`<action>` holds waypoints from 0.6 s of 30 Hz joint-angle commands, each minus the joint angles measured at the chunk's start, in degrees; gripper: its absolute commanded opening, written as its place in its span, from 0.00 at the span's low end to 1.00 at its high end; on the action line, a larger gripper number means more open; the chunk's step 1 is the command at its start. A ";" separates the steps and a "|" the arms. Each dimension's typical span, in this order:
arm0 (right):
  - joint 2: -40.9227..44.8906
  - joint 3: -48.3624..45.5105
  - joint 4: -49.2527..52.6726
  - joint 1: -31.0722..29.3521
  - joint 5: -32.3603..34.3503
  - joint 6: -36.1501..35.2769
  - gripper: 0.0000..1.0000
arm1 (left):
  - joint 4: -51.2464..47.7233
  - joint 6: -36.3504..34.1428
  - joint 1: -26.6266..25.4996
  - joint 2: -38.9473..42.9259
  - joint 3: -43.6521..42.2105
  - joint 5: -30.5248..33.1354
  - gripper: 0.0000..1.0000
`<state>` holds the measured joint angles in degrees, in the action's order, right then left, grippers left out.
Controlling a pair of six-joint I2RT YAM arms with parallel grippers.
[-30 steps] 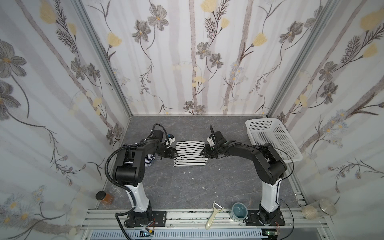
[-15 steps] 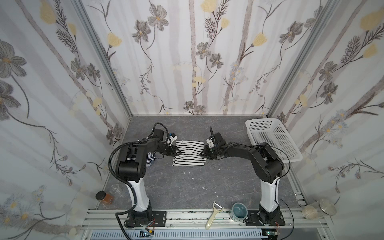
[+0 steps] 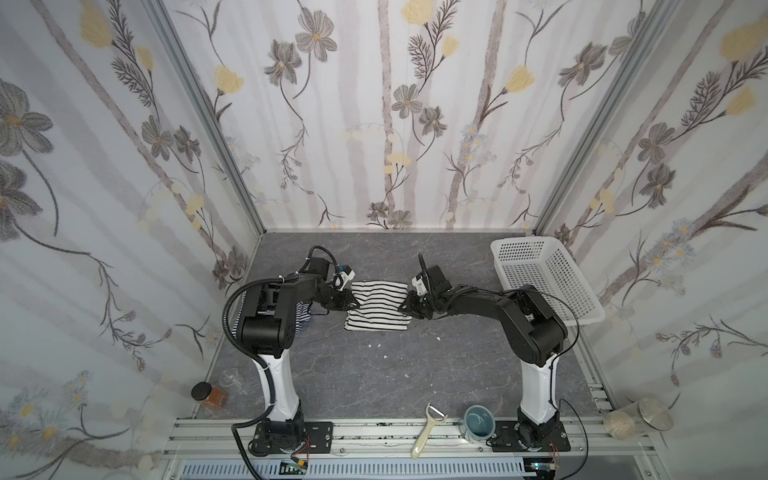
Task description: Fold and stack the tank tops
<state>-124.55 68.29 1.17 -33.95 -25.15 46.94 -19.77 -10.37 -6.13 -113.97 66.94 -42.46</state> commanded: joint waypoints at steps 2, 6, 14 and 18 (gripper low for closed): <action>0.71 -0.43 0.21 -0.41 0.38 0.70 0.27 | -3.47 0.42 0.17 0.42 1.08 -0.81 0.00; 3.46 -0.92 0.12 -0.41 1.05 0.22 0.30 | -7.10 -2.34 1.27 3.88 2.10 0.96 0.00; 5.13 -0.12 1.11 -0.41 1.59 -0.88 0.31 | -15.89 -12.07 2.88 14.79 1.95 14.49 0.00; 4.67 0.85 1.07 -0.67 1.42 -0.80 0.32 | -19.04 -15.98 3.52 20.84 1.68 23.21 0.00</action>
<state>-120.09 68.36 2.87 -34.37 -24.45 46.39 -34.65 -21.28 -3.09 -95.92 68.77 -27.09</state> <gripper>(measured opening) 0.316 0.054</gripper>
